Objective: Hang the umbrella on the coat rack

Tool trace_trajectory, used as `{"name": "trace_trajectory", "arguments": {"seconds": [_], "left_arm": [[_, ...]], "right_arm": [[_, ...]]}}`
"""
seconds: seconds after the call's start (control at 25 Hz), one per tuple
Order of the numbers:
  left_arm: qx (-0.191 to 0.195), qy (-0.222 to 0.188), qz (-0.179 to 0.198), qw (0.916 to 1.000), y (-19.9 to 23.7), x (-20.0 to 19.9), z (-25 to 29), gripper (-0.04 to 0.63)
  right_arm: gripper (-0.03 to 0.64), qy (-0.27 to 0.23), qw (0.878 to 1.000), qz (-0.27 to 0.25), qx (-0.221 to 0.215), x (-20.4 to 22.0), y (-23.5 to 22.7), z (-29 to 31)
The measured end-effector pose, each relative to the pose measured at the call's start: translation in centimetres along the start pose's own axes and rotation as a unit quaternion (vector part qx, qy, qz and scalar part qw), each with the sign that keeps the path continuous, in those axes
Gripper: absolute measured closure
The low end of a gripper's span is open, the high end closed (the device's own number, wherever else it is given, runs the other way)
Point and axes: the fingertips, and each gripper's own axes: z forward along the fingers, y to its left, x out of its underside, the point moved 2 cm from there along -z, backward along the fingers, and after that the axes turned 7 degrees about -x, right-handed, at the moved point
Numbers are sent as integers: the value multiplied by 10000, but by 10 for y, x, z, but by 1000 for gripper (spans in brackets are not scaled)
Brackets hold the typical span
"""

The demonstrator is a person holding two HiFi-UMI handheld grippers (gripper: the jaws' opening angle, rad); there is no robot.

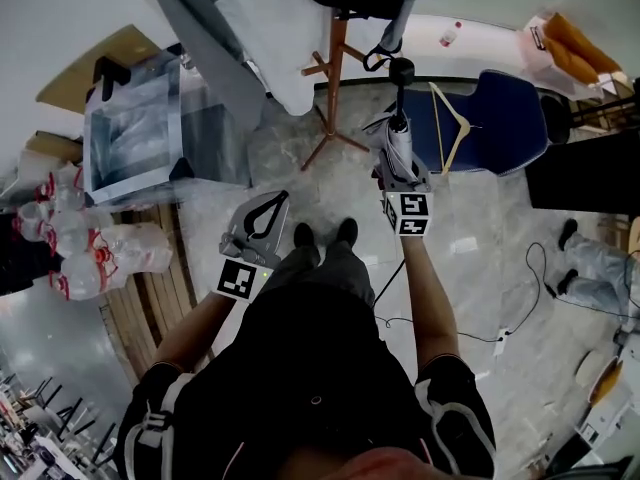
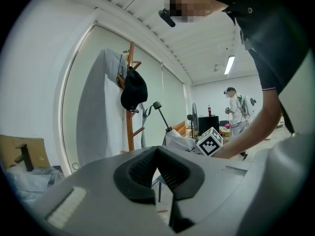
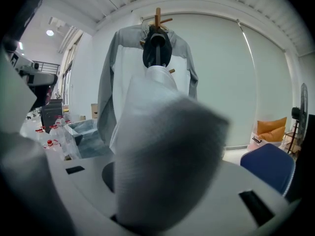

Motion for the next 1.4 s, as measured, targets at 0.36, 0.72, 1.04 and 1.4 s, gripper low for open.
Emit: {"name": "trace_trajectory", "arguments": {"seconds": [0.36,0.72,1.04,1.4], "left_arm": [[-51,80,-53,9999,-8,18,37,594],[143,213,311,9992,-9,27,55,594],[321,363,617,9969,-7,35,64,594],[188,316,115,9993,-6,40,65,594]], "right_arm": [[477,193,9996,106,-169,39,-16,42],[477,335,9989,275,-191,71,-18,68],[477,279,9991,269,-176,81,-5,65],[477,394,9988,297,-27,92,-7,62]]}}
